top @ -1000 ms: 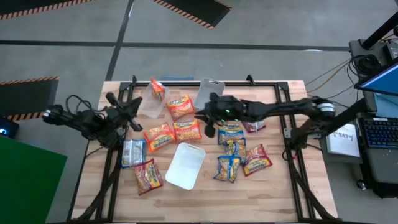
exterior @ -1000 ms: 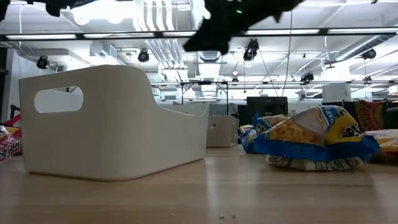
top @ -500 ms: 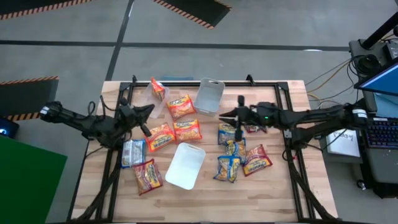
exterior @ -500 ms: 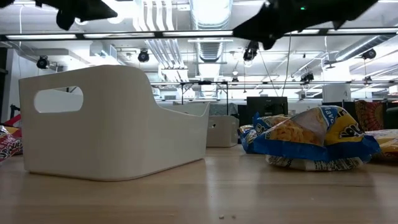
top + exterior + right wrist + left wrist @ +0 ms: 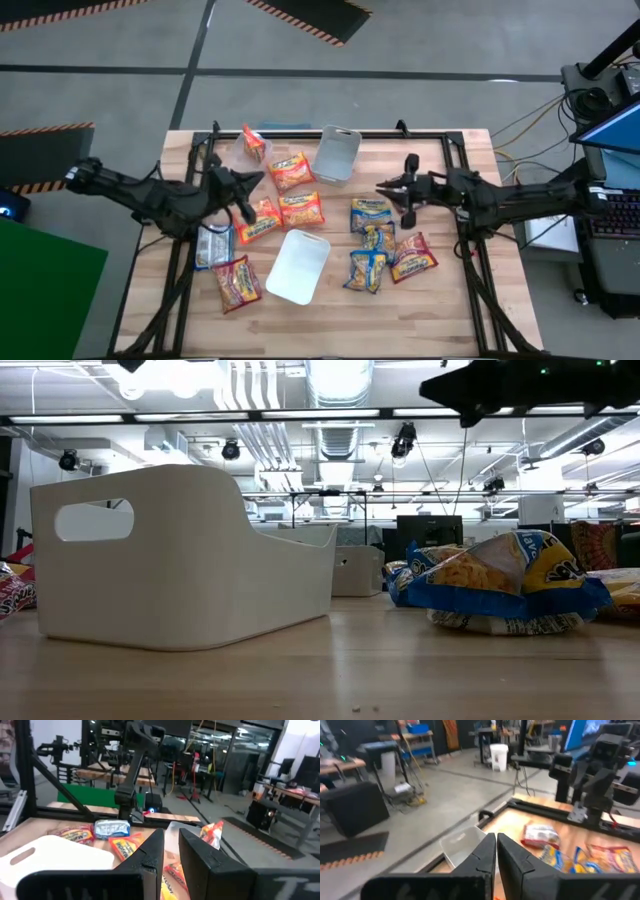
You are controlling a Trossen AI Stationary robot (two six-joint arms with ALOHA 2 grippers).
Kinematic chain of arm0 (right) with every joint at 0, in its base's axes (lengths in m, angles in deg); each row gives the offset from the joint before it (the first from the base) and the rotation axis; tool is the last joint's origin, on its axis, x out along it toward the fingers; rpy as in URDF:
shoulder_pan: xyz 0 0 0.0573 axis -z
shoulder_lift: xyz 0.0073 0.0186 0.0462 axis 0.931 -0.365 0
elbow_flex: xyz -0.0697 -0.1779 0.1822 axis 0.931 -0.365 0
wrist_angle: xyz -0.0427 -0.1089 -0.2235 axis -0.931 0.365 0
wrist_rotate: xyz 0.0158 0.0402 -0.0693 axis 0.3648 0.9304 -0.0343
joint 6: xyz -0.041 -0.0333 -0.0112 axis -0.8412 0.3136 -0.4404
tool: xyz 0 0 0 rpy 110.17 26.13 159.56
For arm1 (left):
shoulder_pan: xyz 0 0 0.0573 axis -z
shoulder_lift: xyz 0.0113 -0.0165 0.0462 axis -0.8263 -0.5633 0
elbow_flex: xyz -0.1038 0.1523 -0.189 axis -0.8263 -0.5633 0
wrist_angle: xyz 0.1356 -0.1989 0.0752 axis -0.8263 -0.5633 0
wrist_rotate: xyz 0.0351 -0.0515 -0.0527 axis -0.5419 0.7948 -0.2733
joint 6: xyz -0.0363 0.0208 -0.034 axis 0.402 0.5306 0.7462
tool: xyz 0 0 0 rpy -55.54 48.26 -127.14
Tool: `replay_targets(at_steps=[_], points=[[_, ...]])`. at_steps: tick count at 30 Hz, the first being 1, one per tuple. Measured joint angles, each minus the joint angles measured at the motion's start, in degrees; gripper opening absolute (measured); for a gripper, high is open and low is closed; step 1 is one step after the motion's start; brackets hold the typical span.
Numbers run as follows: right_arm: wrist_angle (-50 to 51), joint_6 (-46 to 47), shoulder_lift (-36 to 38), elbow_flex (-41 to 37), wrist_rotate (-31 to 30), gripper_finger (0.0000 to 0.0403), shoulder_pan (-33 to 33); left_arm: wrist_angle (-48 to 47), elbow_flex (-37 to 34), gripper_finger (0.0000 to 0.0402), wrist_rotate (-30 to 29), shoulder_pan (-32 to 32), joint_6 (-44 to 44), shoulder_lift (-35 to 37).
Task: Sort Maruchan noodles
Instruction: Put the blue noodle pack into the white bin
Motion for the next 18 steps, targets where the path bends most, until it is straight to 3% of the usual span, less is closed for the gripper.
replay_targets(at_steps=[8, 13, 18], points=[[-0.8, -0.7, 7.5, -4.1, 0.0, 0.0048, 0.0, -21.9, 10.6, 0.0, 3.1, -1.0, 17.5, -8.6], [-1.8, -1.0, 11.5, -6.0, -0.9, 0.0048, 0.0, -40.1, 14.6, 0.0, 13.7, -6.3, 36.0, -12.4], [-1.8, -0.9, 12.6, -6.1, -4.8, 0.0048, 0.0, -49.7, 12.6, 0.0, 24.0, -9.9, 49.2, -16.4]])
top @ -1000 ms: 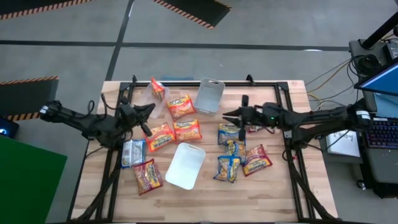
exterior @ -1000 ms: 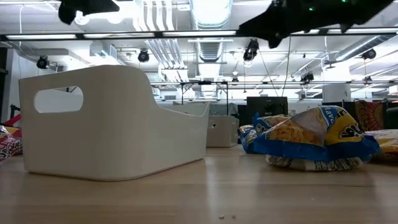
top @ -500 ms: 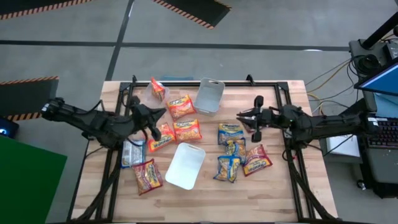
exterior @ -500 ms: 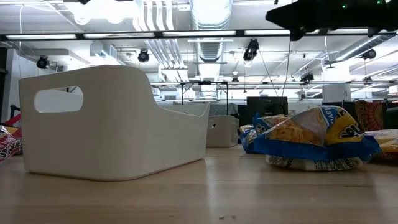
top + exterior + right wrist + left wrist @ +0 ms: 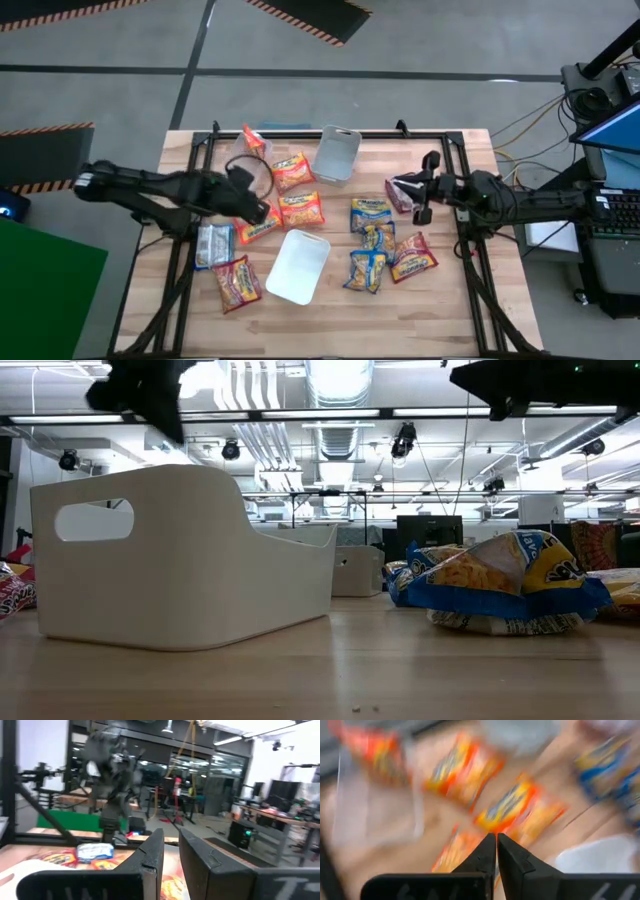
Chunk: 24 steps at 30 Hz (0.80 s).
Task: Sort Maruchan noodles
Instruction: Put the blue noodle pack into the white bin
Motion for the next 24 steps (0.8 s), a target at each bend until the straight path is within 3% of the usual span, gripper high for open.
replay_targets(at_steps=[4, 11, 18, 24], points=[[0.0, -0.1, -0.3, 0.0, -0.8, 0.0047, 0.0, -3.0, -4.3, 0.0, 8.9, -0.9, 5.0, -4.4], [0.0, -0.5, -0.4, 0.1, -0.9, 0.0047, 0.0, -10.5, -6.6, 0.0, 25.9, -1.5, 6.5, -11.2], [0.0, -0.3, -0.4, 0.1, -1.3, 0.0047, 0.0, -10.9, -7.9, 0.0003, 26.8, 0.1, 7.7, -16.4], [0.0, -0.1, -0.4, 0.1, -1.3, 0.0047, 0.0, -11.8, -8.1, 0.0057, 26.7, 0.5, 8.7, -19.3]])
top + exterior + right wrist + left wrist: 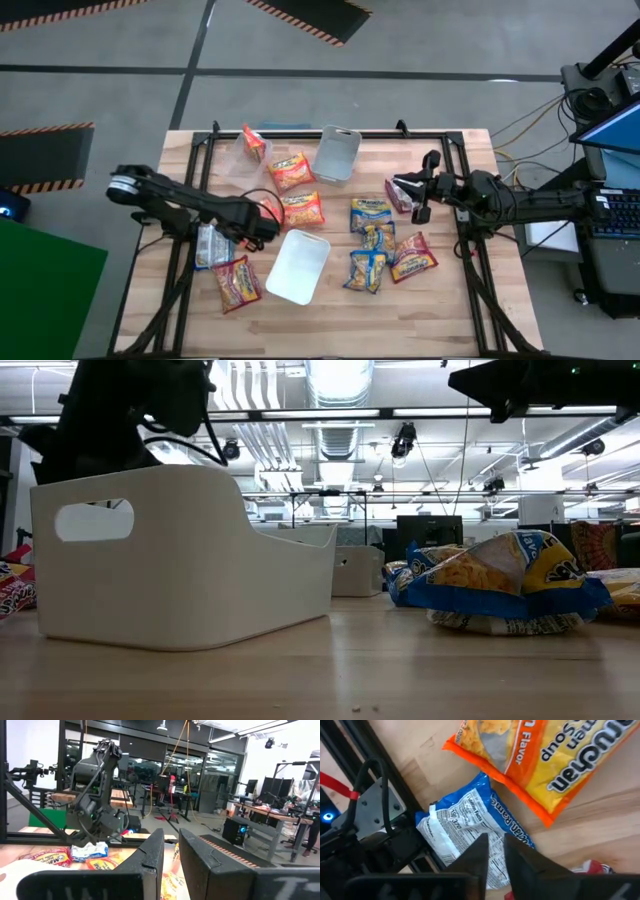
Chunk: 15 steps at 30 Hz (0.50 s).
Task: Sort Maruchan noodles
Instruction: Put the blue noodle pack into the white bin
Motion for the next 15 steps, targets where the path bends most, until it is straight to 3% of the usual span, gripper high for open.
replay_targets(at_steps=[9, 15], points=[[0.5, 0.0, 0.0, 0.0, 0.0, 0.0047, 0.0, 1.8, -2.2, 0.0188, -4.2, 1.7, 2.6, -2.8], [0.8, 0.0, 0.0, 0.1, 0.0, 0.0047, 0.0, 6.2, -6.8, 0.0215, -3.3, 4.0, 6.1, -2.6]])
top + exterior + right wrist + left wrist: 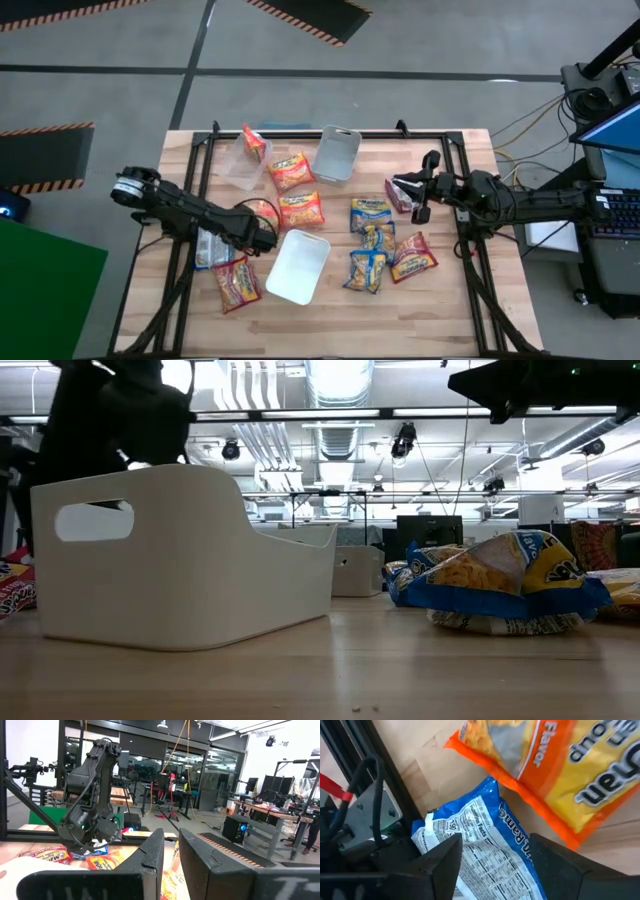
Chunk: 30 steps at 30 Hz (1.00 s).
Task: Sort Maruchan noodles
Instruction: Put the blue noodle pack into the white bin
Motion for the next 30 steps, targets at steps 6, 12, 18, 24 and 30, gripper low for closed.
replay_targets(at_steps=[6, 12, 18, 24, 30], points=[[0.0, -0.3, 0.0, 0.0, 0.0, 0.0047, 0.0, 5.3, -4.9, 0.0211, -0.4, 1.8, 3.0, 0.0], [0.0, -0.4, 0.0, 0.0, 0.0, 0.0047, 0.0, 9.9, -8.6, 0.0202, -0.7, 3.1, 4.1, 0.1], [0.0, -0.7, 0.0, 0.0, 0.0, 0.0047, 0.0, 9.2, -8.9, 0.015, -0.9, 4.6, 4.1, 0.1], [0.0, -0.9, 0.0, 0.0, 0.0, 0.0047, 0.0, 9.2, -8.3, 0.005, -0.1, 4.7, 2.5, 0.1], [0.0, -1.0, 0.0, 0.0, 0.0, 0.0047, 0.0, 5.0, -5.8, 0.0007, -0.1, 4.7, -1.1, 0.2]])
